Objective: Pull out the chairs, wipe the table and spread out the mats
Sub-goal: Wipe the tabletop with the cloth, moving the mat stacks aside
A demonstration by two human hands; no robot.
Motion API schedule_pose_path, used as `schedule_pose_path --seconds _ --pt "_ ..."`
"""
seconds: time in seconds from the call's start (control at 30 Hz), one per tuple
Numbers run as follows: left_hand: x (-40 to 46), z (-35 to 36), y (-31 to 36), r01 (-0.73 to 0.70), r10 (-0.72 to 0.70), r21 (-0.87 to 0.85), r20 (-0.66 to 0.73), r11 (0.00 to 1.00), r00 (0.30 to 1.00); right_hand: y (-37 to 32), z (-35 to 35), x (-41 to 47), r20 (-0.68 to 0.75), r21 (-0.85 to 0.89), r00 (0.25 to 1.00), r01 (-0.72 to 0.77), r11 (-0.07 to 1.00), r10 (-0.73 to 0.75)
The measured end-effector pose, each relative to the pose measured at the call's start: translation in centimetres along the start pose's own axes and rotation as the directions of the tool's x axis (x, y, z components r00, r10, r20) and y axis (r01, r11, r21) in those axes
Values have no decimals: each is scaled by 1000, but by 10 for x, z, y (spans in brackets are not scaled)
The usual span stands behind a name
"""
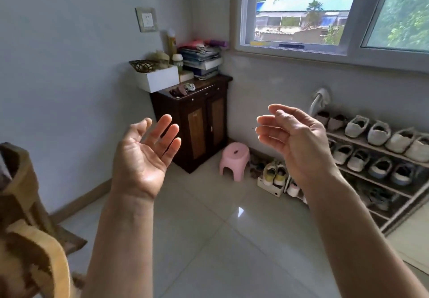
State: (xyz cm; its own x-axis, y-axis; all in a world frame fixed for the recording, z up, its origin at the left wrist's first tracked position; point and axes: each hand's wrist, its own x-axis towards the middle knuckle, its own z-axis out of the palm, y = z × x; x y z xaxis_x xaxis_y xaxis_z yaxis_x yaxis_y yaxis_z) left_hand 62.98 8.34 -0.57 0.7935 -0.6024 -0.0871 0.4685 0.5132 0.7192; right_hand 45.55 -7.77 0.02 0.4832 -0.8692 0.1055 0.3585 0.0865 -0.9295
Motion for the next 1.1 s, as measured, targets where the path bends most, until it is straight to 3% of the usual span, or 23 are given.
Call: schedule_pose_path --seconds 0.13,0.5,1.1 --pt "45 1 -4 -37 37 3 -40 999 999 20 12 51 37 -2 999 -19 1000 19" --pt "274 16 8 -101 104 28 -128 994 986 75 105 281 152 -13 988 -38 999 40" --pt "603 32 -28 -45 34 -33 -269 998 963 195 208 595 197 -89 967 -149 985 164"
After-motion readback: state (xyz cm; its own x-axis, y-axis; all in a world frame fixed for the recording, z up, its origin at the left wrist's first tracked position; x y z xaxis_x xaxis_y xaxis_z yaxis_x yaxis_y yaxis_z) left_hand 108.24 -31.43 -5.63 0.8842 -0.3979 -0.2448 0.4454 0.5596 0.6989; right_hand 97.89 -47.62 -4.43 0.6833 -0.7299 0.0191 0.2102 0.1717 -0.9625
